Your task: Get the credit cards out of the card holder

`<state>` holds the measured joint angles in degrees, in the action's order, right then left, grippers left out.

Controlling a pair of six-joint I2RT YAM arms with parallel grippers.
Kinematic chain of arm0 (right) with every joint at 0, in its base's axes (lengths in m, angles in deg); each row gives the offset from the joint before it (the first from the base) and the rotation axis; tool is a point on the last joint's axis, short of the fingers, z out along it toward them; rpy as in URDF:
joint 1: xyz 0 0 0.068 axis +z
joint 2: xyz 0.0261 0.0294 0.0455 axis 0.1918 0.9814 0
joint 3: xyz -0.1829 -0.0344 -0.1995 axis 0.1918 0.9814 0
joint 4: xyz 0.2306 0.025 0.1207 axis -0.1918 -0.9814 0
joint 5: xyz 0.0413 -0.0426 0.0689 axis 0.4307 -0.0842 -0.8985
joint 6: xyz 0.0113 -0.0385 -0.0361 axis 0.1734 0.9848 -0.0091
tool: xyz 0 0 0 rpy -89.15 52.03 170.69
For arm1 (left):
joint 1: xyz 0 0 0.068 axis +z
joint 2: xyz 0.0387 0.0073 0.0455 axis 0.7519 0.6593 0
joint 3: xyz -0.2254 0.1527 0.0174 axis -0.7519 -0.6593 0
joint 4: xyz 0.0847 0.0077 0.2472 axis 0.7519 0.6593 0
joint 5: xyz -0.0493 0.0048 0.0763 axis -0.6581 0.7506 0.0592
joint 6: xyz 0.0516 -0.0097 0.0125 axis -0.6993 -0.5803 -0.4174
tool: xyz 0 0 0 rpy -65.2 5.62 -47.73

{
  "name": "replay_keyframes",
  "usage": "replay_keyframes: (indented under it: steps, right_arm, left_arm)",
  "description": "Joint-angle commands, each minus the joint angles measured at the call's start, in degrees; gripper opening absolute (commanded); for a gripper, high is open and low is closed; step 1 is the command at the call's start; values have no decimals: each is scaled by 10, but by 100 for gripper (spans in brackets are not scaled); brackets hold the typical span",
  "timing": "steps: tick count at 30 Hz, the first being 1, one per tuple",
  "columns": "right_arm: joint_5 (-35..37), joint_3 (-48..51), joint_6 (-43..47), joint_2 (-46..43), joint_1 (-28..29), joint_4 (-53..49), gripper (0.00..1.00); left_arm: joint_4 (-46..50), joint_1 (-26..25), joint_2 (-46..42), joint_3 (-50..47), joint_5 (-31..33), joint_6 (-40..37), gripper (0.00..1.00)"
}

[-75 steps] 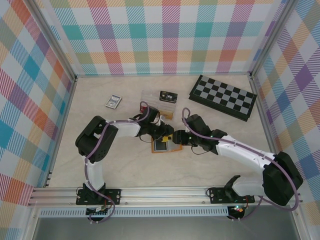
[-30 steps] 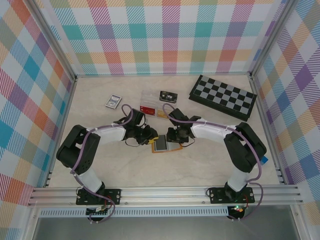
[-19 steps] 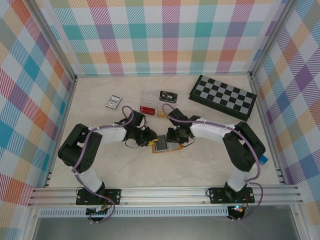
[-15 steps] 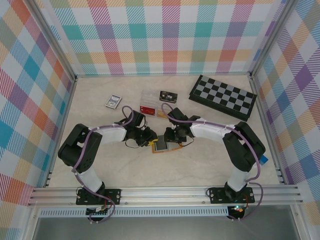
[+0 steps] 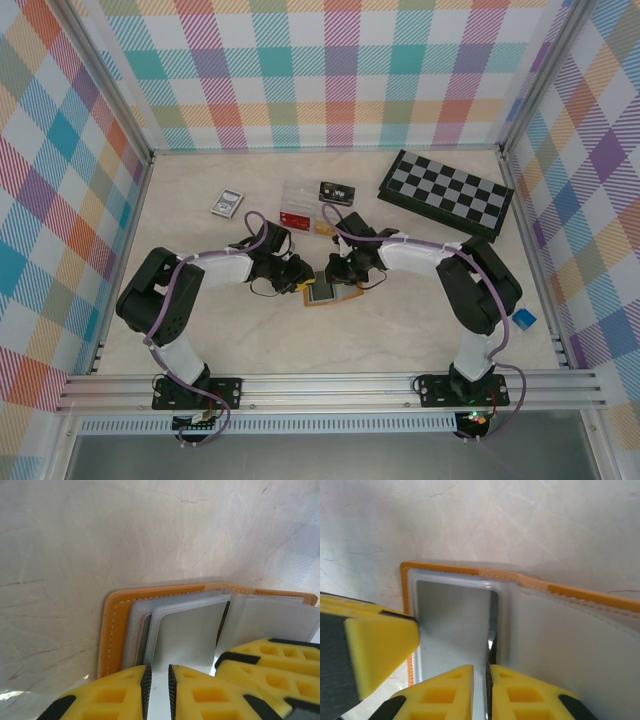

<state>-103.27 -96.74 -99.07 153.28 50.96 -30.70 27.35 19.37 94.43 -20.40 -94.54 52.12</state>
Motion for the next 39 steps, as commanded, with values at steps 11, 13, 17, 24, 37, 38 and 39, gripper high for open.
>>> replay_keyframes:
  steps: [11, 13, 17, 24, 37, 38, 39]
  right_arm:
    - [-28, -24, 26, 25, -9, -15, 16]
    - [-26, -26, 26, 29, -9, -18, 16]
    - [-6, -28, 23, 34, -9, -27, 16]
    - [-10, -20, 18, 34, -9, -18, 13]
    - [-101, -2, 19, 34, -18, 42, 12]
    - [-103, -2, 18, 34, -18, 43, 12]
    - [-103, -2, 19, 33, -18, 43, 12]
  left_arm:
    - [47, -2, 25, -2, 26, -15, 20]
    - [47, -2, 26, -2, 26, -15, 20]
    - [47, -2, 27, -2, 27, -15, 19]
    - [47, -2, 27, -3, 28, -15, 19]
    - [41, -2, 27, -10, 25, -14, 19]
    - [41, -2, 27, -9, 25, -14, 19]
    - [41, -2, 27, -10, 25, -14, 19]
